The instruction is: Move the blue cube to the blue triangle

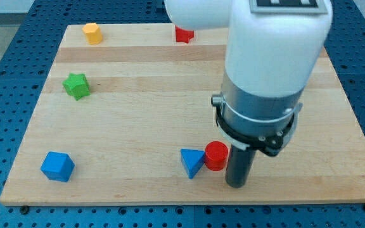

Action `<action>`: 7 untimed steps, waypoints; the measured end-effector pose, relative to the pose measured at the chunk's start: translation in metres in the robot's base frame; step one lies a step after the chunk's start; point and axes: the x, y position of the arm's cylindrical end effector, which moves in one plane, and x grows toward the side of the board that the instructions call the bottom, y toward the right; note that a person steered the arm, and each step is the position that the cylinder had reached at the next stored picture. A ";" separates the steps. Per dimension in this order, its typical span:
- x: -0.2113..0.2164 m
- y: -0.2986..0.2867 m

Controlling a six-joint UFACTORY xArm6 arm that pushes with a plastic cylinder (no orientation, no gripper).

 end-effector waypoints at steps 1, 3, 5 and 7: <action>0.015 -0.035; 0.016 -0.119; 0.016 -0.223; 0.015 -0.327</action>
